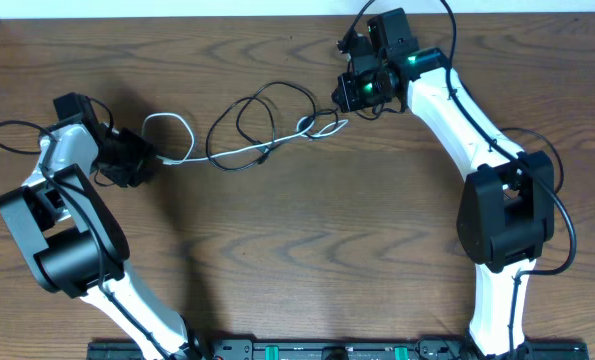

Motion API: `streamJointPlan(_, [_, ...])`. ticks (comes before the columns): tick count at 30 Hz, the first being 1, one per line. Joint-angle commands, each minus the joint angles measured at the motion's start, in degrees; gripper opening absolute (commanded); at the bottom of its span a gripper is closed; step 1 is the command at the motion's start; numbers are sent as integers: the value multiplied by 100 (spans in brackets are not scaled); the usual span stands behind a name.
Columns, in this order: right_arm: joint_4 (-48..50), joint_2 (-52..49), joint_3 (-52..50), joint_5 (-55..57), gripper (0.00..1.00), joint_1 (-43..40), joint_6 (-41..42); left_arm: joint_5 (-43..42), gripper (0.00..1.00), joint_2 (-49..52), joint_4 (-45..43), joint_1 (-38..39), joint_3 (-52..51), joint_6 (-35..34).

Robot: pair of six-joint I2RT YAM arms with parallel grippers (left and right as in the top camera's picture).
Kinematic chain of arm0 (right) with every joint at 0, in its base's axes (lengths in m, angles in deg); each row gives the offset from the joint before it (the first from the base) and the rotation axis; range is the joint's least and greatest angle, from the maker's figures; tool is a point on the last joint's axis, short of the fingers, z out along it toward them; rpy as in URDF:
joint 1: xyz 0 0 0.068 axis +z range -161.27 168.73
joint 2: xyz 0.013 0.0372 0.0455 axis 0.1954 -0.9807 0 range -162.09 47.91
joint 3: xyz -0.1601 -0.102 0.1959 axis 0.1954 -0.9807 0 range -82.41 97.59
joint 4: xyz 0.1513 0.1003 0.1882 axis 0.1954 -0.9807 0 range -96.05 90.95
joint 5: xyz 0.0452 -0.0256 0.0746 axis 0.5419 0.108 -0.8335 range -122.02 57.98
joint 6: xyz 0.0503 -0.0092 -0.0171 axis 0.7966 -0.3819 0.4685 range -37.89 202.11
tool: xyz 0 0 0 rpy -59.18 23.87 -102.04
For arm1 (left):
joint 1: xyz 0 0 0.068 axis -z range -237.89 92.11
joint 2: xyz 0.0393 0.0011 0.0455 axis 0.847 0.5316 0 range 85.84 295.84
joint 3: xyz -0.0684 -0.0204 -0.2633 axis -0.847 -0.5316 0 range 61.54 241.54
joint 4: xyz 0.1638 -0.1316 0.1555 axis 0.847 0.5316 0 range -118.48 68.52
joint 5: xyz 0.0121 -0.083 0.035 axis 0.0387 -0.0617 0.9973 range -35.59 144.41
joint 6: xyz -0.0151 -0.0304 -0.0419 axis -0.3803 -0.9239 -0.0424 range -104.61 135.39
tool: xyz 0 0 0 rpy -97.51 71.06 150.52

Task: Untangle cables

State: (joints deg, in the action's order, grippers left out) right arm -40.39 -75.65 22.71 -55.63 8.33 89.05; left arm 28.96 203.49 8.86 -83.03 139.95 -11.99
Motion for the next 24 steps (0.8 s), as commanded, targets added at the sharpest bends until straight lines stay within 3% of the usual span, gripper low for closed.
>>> streamJointPlan(1, [11, 153, 13, 365, 1, 94, -52, -306, 73, 258, 79, 0, -170, 197])
streamJointPlan(6, [11, 153, 13, 402, 1, 175, -52, -627, 75, 114, 214, -13, -157, 319])
streamJointPlan(13, [37, 153, 13, 400, 1, 184, 140, -350, 75, -826, 481, -9, -157, 417])
streamJointPlan(19, [39, 153, 13, 398, 1, 184, 485, -413, 75, -1329, 1047, 402, -157, -76])
streamJointPlan(24, [33, 153, 13, 400, 1, 188, 525, -411, 75, -1314, 1423, 1108, -162, -1019])
